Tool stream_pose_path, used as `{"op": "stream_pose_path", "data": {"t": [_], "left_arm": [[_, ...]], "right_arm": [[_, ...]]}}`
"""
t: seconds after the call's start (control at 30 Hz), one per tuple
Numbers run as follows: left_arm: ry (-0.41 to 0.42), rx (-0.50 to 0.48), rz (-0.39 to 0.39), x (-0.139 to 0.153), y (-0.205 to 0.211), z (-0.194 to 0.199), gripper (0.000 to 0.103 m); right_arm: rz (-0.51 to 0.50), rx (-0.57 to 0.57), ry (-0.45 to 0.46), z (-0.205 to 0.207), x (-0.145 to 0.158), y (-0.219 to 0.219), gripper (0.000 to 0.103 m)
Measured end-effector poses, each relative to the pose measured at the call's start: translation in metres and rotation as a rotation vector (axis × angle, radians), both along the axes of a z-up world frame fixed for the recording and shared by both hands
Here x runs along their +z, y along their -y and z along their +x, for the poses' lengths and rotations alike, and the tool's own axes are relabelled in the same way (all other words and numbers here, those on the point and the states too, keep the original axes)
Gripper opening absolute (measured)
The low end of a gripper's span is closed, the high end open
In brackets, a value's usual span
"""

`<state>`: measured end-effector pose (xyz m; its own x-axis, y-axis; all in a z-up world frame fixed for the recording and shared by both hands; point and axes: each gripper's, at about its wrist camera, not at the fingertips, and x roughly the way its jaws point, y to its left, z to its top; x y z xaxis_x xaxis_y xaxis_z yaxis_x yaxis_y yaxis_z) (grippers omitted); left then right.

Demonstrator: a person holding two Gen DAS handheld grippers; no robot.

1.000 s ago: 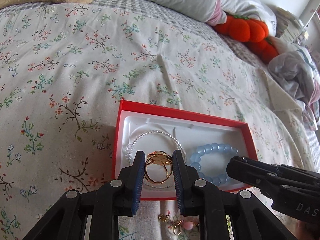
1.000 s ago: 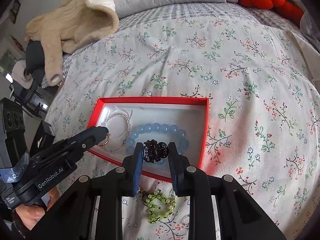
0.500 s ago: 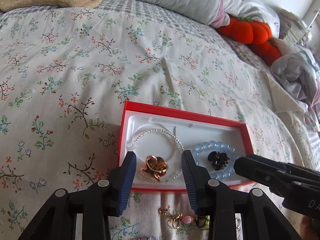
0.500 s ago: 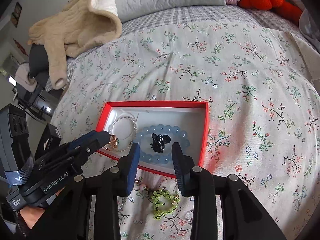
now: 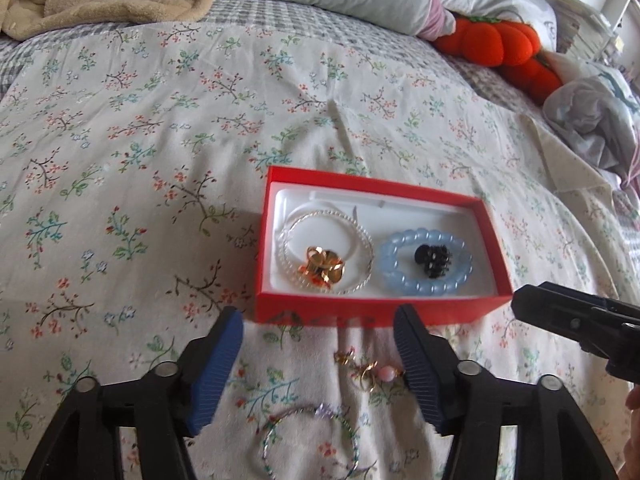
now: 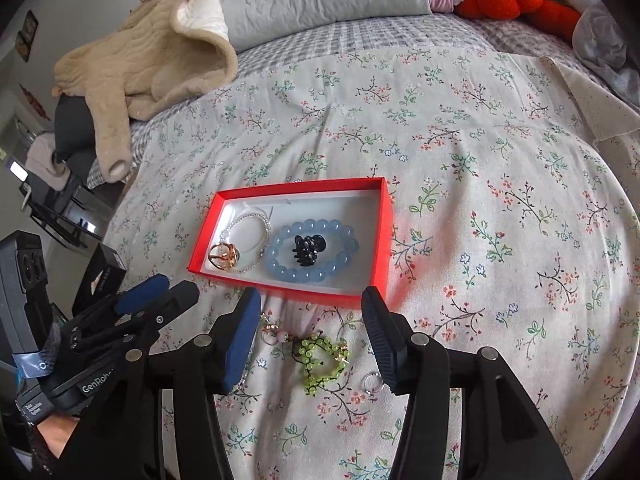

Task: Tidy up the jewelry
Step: 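Place gold rings in the box with left tool while right sets clip on blue bracelet, then grasp thin green-beaded bracelet with left tool while right grasps lime green beaded bracelet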

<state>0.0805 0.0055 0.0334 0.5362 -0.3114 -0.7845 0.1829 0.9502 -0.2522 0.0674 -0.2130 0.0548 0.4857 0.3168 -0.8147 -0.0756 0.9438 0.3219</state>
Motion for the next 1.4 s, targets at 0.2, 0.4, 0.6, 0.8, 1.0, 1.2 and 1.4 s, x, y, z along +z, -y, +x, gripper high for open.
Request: {"op": "stream_pose_path", "data": {"t": [0.2,0.4,0.6,0.8,1.0,1.2,1.4], "left_arm": [[-0.069,0.003,0.026,-0.010,-0.013,-0.011,0.082],[-0.157,0.022,0.060,-0.026,-0.027,-0.015,0.082],[-0.231,0.019,0.090,-0.042,-0.031,-0.017,0.082],[-0.304,-0.002,0.074,-0.056,-0.028,-0.015,0.082],[-0.363,-0.009,0.038,-0.070,-0.024,-0.012,0.076],[-0.354,-0.033,0.061,-0.071,-0.014,-0.010,0.044],[-0.332,-0.060,0.158,-0.076,0.000,-0.007,0.015]], "right_arm": [[-0.043,-0.014,-0.044,-0.014,-0.010,0.003,0.067],[-0.091,-0.011,-0.101,-0.023,-0.024,0.001,0.067],[-0.126,-0.026,-0.152,-0.025,-0.035,0.002,0.067],[-0.170,-0.029,-0.198,-0.023,-0.047,-0.001,0.067],[-0.176,-0.026,-0.216,-0.019,-0.051,-0.005,0.067],[-0.175,-0.029,-0.235,-0.012,-0.057,-0.009,0.067],[-0.168,-0.027,-0.235,-0.008,-0.057,-0.013,0.067]]}}
